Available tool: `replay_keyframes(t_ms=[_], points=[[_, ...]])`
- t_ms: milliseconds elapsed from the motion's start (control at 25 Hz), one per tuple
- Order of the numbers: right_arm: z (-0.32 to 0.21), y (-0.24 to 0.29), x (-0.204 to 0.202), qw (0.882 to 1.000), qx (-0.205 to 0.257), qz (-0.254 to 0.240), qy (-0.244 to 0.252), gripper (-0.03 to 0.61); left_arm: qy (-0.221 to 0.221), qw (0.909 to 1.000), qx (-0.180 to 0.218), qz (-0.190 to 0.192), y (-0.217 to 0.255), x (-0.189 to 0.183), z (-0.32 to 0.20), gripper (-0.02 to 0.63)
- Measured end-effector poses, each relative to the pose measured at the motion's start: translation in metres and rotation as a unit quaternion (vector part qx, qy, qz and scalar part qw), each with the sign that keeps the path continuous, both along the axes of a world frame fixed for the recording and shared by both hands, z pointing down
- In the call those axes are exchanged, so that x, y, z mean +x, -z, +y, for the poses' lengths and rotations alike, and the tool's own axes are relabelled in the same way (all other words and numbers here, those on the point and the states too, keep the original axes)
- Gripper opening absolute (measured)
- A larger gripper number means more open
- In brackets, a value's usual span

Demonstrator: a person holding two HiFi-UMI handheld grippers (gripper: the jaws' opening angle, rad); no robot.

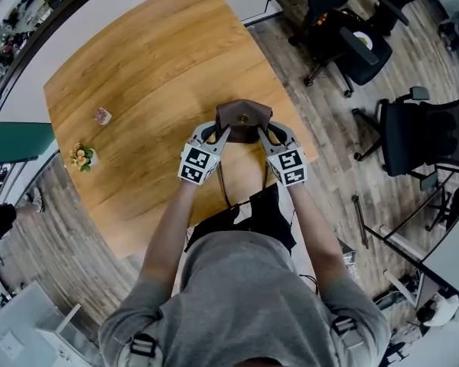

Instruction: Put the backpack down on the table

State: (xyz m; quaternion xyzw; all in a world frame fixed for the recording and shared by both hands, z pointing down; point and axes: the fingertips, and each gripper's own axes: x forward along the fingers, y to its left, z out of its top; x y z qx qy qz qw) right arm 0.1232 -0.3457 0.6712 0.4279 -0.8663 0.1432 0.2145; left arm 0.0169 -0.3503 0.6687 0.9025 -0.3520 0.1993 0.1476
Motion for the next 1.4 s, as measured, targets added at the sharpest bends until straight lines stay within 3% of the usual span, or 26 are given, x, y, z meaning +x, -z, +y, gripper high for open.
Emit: replay_keyframes(t_ms=[560,1400], points=[[0.001,-0.023,-0.009,1.000,0.001,-0.002,0.025,0.086,0.028,0.9996,-0.006,0.009,-0.030,-0.010,-0.001,0.078],[0.013,-0.031,-0.002,0.998,-0.036,-0.025,0.035,0.109,0.020,0.9989,-0.041,0.009,-0.034,-0.015,0.012,0.106]])
